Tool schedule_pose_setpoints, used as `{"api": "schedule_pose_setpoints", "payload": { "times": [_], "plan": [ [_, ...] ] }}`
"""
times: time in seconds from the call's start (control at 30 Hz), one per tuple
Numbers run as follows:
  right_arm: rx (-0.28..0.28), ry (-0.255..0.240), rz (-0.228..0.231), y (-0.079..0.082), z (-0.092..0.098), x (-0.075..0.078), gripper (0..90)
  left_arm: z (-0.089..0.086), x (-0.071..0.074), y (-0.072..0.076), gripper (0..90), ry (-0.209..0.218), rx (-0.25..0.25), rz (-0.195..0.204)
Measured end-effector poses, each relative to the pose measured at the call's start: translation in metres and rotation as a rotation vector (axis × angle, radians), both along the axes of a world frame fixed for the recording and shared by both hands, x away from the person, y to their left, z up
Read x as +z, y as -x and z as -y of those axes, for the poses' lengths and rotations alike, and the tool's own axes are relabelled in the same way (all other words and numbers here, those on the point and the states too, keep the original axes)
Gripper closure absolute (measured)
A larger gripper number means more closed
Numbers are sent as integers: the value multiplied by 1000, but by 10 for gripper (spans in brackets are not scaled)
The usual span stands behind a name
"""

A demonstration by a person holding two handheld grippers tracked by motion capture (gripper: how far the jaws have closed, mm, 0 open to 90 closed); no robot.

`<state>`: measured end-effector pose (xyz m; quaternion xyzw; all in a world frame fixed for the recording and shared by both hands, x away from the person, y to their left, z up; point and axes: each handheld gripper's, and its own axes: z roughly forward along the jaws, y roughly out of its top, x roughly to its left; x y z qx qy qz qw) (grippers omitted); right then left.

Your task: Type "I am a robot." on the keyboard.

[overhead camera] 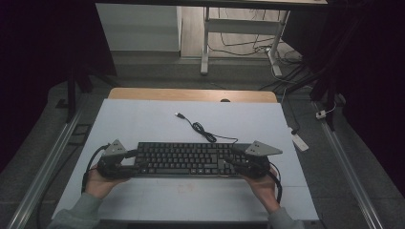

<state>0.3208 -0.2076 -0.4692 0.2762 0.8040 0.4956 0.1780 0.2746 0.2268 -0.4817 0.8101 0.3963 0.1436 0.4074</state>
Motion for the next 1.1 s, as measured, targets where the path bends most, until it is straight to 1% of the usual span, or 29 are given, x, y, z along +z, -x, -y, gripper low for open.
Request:
{"api": "schedule_pose_setpoints", "payload": {
  "times": [0.03,0.07,0.1,0.17,0.2,0.23,0.27,0.3,0.33,0.37,0.4,0.47,0.53,0.6,0.63,0.67,0.73,0.8,0.87,0.9,0.93,0.97,1.07,1.1],
  "plan": [
    [14,12,3,-1,-7,2,673,0,0,0,428,-1,-3,1],
    [17,11,3,-2,-10,2,698,1,0,0,446,-2,-6,3],
    [24,23,4,-3,-13,2,724,1,0,0,466,-5,-6,8],
    [34,26,4,-4,-20,2,773,2,0,1,523,-7,-4,10],
    [40,35,5,-5,-22,2,797,2,0,1,550,-8,1,12],
    [45,32,2,-5,-25,2,823,2,0,1,572,-9,4,14],
    [45,32,2,-5,-25,2,823,2,0,1,572,-11,7,16],
    [58,41,5,-7,-30,3,866,2,0,1,612,-11,7,18],
    [58,41,5,-7,-30,3,866,2,0,1,612,-12,10,20],
    [65,44,7,-7,-32,3,884,2,0,1,629,-13,14,21],
    [72,54,10,-9,-36,3,895,2,0,1,667,-12,17,23],
    [78,49,9,-10,-40,3,896,2,0,2,713,-11,21,31],
    [82,60,9,-12,-44,3,897,2,1,3,782,-11,21,35],
    [90,49,3,-14,-49,2,897,2,1,3,855,-12,19,39],
    [93,51,0,-15,-51,1,897,2,-1,2,883,-17,15,34],
    [102,55,0,-16,-54,0,897,2,-1,2,889,-17,15,34],
    [118,63,-6,-19,-61,-1,897,4,-5,0,890,-34,13,15],
    [133,61,-18,-21,-67,-3,896,4,-6,0,891,-42,14,9],
    [139,61,-25,-23,-74,-4,896,5,-9,-1,891,-60,19,4],
    [145,59,-32,-25,-77,-4,896,5,-13,-2,891,-63,21,-10],
    [146,59,-37,-26,-80,-5,896,5,-13,-2,891,-63,21,-10],
    [149,57,-44,-27,-83,-5,896,5,-16,-3,891,-74,28,-20],
    [158,60,-56,-30,-88,-7,896,5,-19,-5,891,-78,37,-29],
    [167,62,-61,-33,-94,-8,896,4,-21,-6,891,-81,45,-36]
  ]
}}
